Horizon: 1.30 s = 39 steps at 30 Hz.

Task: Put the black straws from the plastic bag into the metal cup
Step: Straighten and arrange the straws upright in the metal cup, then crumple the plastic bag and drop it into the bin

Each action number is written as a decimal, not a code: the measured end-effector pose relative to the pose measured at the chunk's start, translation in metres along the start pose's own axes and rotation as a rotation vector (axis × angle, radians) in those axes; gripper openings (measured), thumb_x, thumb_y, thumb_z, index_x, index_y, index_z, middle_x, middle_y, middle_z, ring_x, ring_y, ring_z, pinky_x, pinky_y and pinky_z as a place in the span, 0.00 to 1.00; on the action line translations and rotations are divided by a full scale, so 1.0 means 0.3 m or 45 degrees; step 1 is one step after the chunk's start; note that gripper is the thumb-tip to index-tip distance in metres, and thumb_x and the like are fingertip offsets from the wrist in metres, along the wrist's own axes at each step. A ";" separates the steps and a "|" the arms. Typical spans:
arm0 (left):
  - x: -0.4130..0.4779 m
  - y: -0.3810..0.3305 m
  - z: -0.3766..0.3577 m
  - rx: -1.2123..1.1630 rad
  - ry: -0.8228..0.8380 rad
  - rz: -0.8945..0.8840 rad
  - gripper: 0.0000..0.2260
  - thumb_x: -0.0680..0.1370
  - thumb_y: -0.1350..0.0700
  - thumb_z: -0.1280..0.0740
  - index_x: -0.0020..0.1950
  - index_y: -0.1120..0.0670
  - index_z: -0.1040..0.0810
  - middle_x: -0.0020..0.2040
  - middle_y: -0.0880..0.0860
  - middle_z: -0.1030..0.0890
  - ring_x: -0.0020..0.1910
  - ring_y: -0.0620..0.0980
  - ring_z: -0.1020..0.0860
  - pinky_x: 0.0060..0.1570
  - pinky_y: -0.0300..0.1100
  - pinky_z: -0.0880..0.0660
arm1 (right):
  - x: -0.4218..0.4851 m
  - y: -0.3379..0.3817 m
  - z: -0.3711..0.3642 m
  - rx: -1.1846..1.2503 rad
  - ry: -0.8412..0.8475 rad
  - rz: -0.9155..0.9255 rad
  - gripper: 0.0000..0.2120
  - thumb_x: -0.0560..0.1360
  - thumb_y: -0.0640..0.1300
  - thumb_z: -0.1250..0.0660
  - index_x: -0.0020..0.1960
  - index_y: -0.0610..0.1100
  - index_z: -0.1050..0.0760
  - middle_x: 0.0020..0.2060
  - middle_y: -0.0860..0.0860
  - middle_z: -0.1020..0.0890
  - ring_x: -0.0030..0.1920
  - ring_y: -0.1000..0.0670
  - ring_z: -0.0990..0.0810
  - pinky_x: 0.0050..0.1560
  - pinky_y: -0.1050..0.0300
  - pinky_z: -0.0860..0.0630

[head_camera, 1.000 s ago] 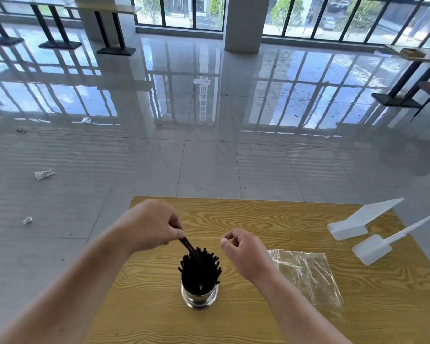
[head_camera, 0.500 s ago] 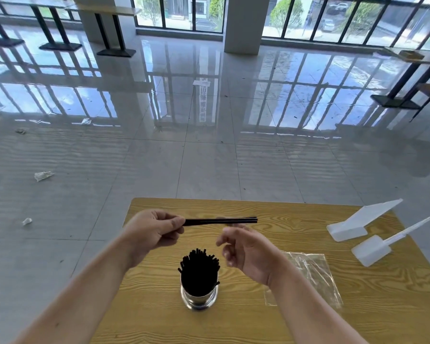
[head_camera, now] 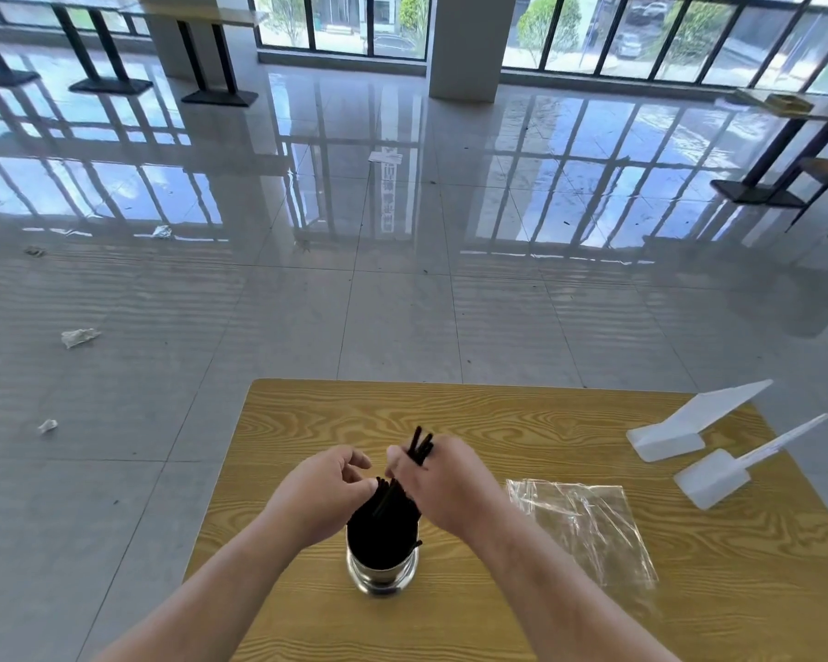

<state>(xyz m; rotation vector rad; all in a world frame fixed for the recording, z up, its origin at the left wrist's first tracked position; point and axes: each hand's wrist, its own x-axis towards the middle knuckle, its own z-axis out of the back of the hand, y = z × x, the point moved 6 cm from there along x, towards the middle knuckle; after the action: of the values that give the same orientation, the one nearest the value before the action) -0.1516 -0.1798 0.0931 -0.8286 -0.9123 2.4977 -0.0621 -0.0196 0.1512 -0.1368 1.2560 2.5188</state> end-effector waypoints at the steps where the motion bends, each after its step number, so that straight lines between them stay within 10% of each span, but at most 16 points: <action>1: 0.001 -0.001 0.004 0.034 -0.014 -0.002 0.07 0.77 0.43 0.28 0.54 0.38 0.22 0.43 0.39 0.14 0.39 0.32 0.18 0.39 0.36 0.23 | -0.002 -0.008 -0.029 -0.062 0.052 -0.008 0.18 0.82 0.57 0.37 0.42 0.46 0.21 0.32 0.54 0.19 0.31 0.53 0.24 0.37 0.44 0.21; 9: 0.014 -0.059 0.028 0.142 -0.141 -0.084 0.10 0.77 0.41 0.30 0.57 0.35 0.25 0.50 0.38 0.19 0.43 0.37 0.18 0.36 0.35 0.23 | -0.015 -0.098 -0.030 -0.170 0.023 -0.099 0.15 0.80 0.63 0.36 0.60 0.57 0.20 0.40 0.55 0.16 0.38 0.57 0.18 0.35 0.58 0.23; 39: 0.142 -0.526 -0.447 0.261 0.077 -0.443 0.19 0.77 0.37 0.29 0.66 0.37 0.27 0.57 0.38 0.22 0.48 0.38 0.21 0.44 0.39 0.25 | -0.256 -0.588 0.396 -0.151 -0.355 -0.392 0.24 0.80 0.63 0.34 0.71 0.53 0.25 0.64 0.55 0.21 0.66 0.53 0.24 0.65 0.51 0.24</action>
<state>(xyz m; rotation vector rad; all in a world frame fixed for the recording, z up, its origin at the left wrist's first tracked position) -0.0800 0.0190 0.0991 -0.6155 -0.6976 2.2050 0.0746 0.1549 0.1068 -0.0032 0.9022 2.2523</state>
